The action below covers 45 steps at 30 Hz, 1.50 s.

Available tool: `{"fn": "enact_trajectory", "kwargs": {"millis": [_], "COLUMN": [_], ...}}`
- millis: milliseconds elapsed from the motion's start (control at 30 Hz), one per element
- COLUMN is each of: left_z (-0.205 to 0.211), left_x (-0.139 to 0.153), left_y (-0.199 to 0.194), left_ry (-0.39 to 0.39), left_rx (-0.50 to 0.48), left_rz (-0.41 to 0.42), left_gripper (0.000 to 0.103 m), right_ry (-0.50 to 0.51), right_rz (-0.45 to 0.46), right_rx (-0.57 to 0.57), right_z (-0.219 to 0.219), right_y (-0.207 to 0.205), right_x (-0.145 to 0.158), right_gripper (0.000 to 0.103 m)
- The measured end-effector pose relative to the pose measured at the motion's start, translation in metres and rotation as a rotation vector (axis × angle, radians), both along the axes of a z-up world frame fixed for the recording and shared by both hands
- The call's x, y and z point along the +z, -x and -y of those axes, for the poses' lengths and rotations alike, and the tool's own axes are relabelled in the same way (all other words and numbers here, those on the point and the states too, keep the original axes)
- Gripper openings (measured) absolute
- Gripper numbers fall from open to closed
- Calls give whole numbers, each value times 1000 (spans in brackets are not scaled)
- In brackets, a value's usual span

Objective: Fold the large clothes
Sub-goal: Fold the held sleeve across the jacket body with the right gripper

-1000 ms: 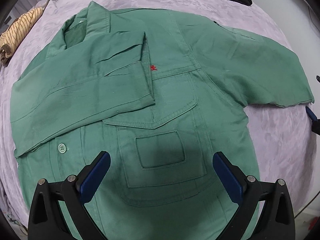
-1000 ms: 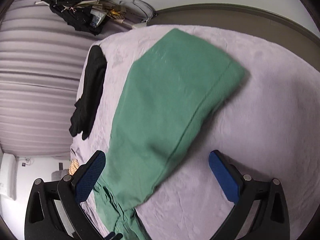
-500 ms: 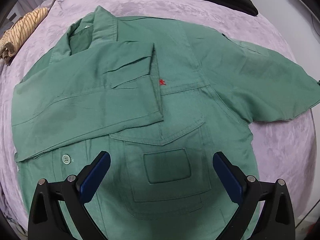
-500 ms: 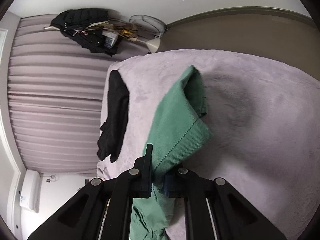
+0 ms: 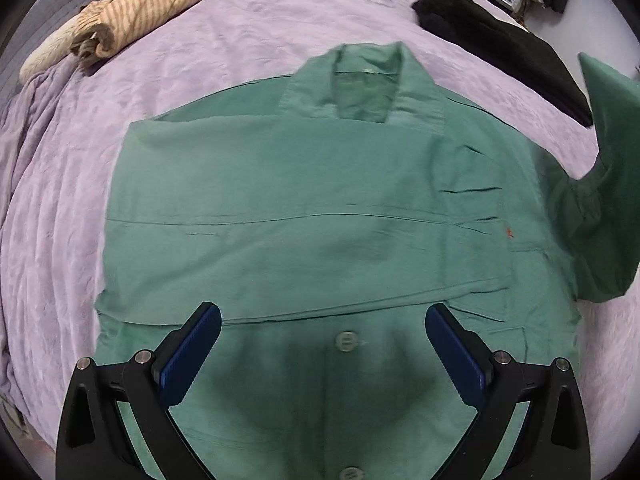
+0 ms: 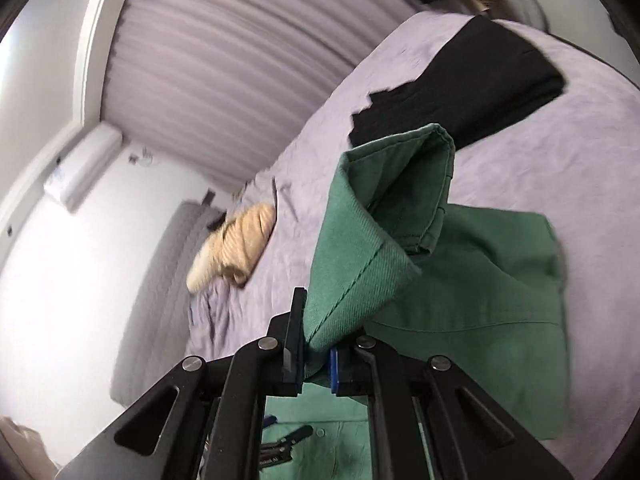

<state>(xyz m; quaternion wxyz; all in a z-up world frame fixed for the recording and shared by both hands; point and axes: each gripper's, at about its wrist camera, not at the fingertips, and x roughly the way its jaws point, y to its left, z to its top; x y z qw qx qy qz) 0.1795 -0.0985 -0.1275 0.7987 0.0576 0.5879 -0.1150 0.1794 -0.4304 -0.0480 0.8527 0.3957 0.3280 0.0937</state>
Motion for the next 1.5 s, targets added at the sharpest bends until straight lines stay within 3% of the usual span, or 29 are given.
{"fn": "enact_trajectory", "kwargs": {"millis": [100,233,300,367,433,467,500,533,567,600,633,733,833,867,933,1033,1100,1267,1400,1500], "left_z": [-43,-92,-107,-120,-129,-134,-138,-140,-145,-147,-150,-155,-158,-158,-154,-138,-120,-73,-43,-28], "left_x": [-4,-15,-21,-23,-23,-23,-22,-21,-19,-18,-16,-15,-18,-19,-17,-15,-16,-28,-49,-60], "left_y": [-10,-16,-16,-15,-14,-14,-14,-15,-15,-16,-15,-17,-18,-19,-19,-23,-29,-65,-112,-140], "left_ry": [-3,-25,-27,-24,-22,-19,-15,-11,-5,0,3,3,-9,-12,-4,24,41,118,196,197], "left_rx": [62,114,127,131,130,130,132,135,141,146,151,164,168,168,166,132,93,4,-19,3], "left_rz": [5,-2,-16,-25,-29,-30,-30,-28,-27,-25,-21,-11,-24,-29,-29,-25,-20,-39,-88,-76], "left_gripper": [103,103,103,103,103,103,103,103,103,103,103,103,103,103,103,103,103,103,103,102], "right_ry": [95,199,228,222,171,171,171,170,169,164,164,236,306,327,287,279,284,364,291,189], "right_rz": [-114,-296,-397,-452,-434,-424,-403,-389,-383,-377,-378,-351,-354,-365,-360,-377,-397,-442,-456,-450], "right_rx": [140,257,283,245,205,168,120,87,64,62,78,167,304,329,373,338,267,-11,-197,-268], "right_z": [-88,-184,-212,-217,-211,-206,-199,-194,-189,-185,-185,-222,-267,-278,-286,-266,-233,-112,-22,29], "right_y": [-48,-84,-92,-88,-73,-66,-57,-51,-50,-53,-58,-73,-82,-82,-75,-56,-41,-8,5,1], "right_x": [-36,-120,-163,-182,-182,-175,-166,-157,-150,-145,-145,-136,-136,-138,-139,-136,-133,-122,-127,-143], "right_gripper": [10,9,14,17,37,55,59,58,50,26,15,13,26,35,37,41,49,54,60,60]}}
